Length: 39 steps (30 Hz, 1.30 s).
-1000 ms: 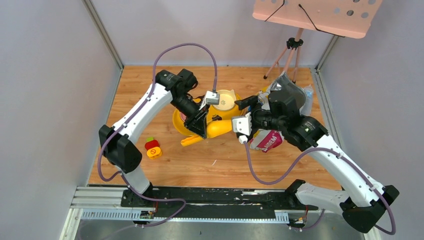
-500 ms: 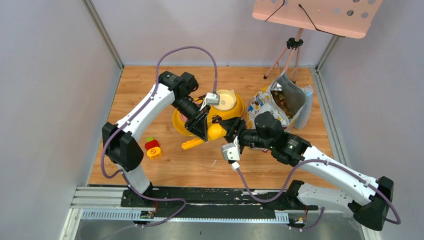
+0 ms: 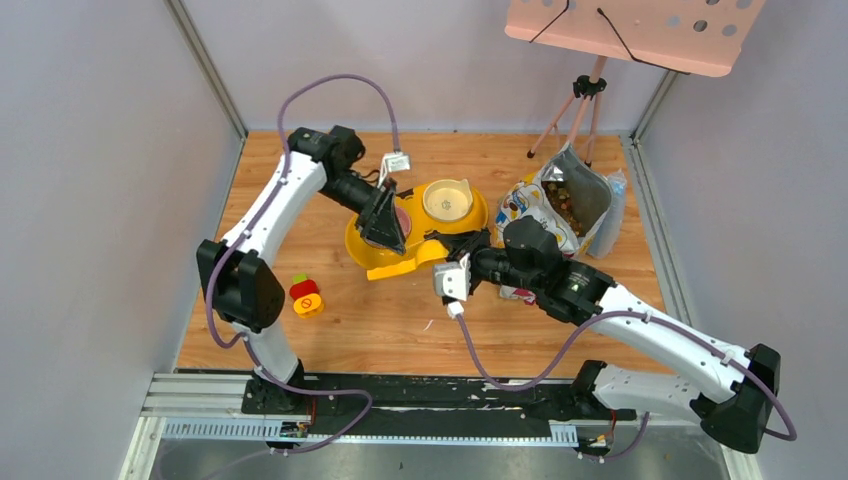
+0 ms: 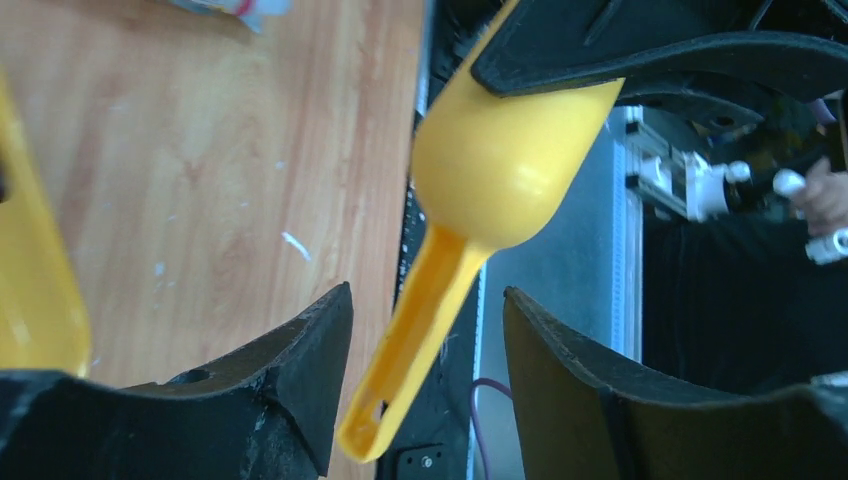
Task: Serve the pet food
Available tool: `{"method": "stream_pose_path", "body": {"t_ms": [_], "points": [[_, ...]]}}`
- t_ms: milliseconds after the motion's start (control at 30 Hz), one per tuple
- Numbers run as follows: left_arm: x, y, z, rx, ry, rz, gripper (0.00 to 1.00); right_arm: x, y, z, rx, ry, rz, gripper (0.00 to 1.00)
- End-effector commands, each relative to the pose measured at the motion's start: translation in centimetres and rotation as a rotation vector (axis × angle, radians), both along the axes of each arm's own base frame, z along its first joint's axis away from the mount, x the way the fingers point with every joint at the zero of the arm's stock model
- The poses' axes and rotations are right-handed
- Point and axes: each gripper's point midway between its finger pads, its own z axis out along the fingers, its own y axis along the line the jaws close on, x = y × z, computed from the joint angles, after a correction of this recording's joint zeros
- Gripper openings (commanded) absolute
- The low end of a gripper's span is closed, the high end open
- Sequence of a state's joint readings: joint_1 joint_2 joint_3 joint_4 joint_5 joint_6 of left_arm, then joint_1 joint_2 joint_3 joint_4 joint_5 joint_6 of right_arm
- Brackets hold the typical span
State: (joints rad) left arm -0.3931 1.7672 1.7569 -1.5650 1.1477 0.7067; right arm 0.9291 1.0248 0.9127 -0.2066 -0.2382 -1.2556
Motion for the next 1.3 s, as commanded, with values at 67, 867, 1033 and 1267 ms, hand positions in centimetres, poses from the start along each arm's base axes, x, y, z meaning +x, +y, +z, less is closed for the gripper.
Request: {"method": "stream_pose_path", "body": {"t_ms": [67, 867, 1033, 1267], "points": [[5.4, 3.5, 7.1, -0.067, -0.232, 0.331, 0.75, 0.9, -1.8, 2.1, 0.166, 0.440, -0.233, 0.00], [10.1, 3.8, 15.3, -0.416, 0.066, 0.608, 0.94, 9.2, -4.2, 8.3, 0.721, 1.457, -0.392, 0.00], [11.5, 3.5, 14.4, -0.405, 0.165, 0.595, 0.87, 9.7, -3.4, 7.9, 0.689, 1.539, -0.351, 0.00], [11.9, 3.2, 14.4, -0.396, 0.220, 0.611, 0.67, 11.3, -2.8, 7.4, 0.733, 1.586, -0.377, 0.00]]}}
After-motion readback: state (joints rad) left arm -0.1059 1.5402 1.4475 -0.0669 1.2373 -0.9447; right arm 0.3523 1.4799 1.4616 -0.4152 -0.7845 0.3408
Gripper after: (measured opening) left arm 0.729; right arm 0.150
